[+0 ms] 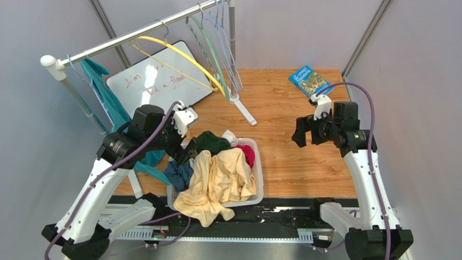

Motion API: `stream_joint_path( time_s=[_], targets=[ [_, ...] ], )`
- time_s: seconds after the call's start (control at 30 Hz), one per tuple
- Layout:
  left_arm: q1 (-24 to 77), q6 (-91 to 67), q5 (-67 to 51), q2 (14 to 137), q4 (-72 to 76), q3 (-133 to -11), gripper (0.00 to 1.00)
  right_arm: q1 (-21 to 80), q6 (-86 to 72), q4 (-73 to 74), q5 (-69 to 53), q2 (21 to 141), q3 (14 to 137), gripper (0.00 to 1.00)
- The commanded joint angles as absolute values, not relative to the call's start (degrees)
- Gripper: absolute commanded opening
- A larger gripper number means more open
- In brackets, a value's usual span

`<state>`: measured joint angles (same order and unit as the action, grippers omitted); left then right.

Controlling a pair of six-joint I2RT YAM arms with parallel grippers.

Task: Place the t-shirt on the hanger
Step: Pick up the T-shirt and place it in the bin.

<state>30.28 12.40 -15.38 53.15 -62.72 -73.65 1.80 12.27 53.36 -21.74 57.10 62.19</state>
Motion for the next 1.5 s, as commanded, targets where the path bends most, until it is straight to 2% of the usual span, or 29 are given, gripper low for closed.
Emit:
stream_joint_path(
  time_s=[0.0,0.13,0.4,0.53,0.73,0.83,0.93,0.97,1.0,1.03,1.27,1.47],
  targets=[
    [30.67,18.18,-21.96,56.94,-63.09,-81.18,0.99,2.02,12.04,53.00,-23.55,55.55,63.28,1.00],
    [36.46,24.15,-23.73,62.57,-64.43,-83.32,0.99,2.11,11.43,52.65,-23.73,55.28,61.97,1.00],
    [52.54,28.21,-17.05,71.78,-57.58,-79.72,0.99,2.02,10.72,53.09,-22.59,55.72,61.70,1.00],
    [54.66,29.35,-17.58,77.07,-56.87,-77.96,0.99,2.02,10.20,52.91,-22.41,56.16,61.70,1.00],
    [57.83,30.59,-15.74,79.45,-55.81,-71.55,0.91,2.02,10.63,53.00,-21.18,55.90,60.82,1.00],
    [59.41,30.94,-15.82,78.75,-57.04,-68.30,0.78,2.02,10.81,52.82,-21.36,55.90,60.65,1.00],
    [60.29,31.81,-15.65,76.82,-59.32,-66.45,0.44,2.02,10.99,52.47,-21.36,55.81,60.29,1.00],
    [60.29,31.82,-15.56,75.34,-60.81,-67.05,0.20,2.02,11.16,52.38,-21.36,55.90,60.12,1.00],
    [60.38,32.08,-15.47,74.54,-61.69,-67.84,0.07,2.02,11.25,52.38,-21.44,55.81,60.03,1.00],
    [60.38,32.60,-15.73,73.57,-62.66,-68.81,0.00,2.11,11.42,52.30,-21.45,55.81,60.03,1.00],
    [59.07,31.83,-17.58,65.75,-67.06,-85.21,0.00,2.02,13.09,52.38,-23.64,56.25,61.26,1.00],
    [54.06,27.69,-16.53,67.41,-62.25,-102.64,0.00,2.02,16.52,51.60,-31.71,54.59,66.18,1.00]
  ],
)
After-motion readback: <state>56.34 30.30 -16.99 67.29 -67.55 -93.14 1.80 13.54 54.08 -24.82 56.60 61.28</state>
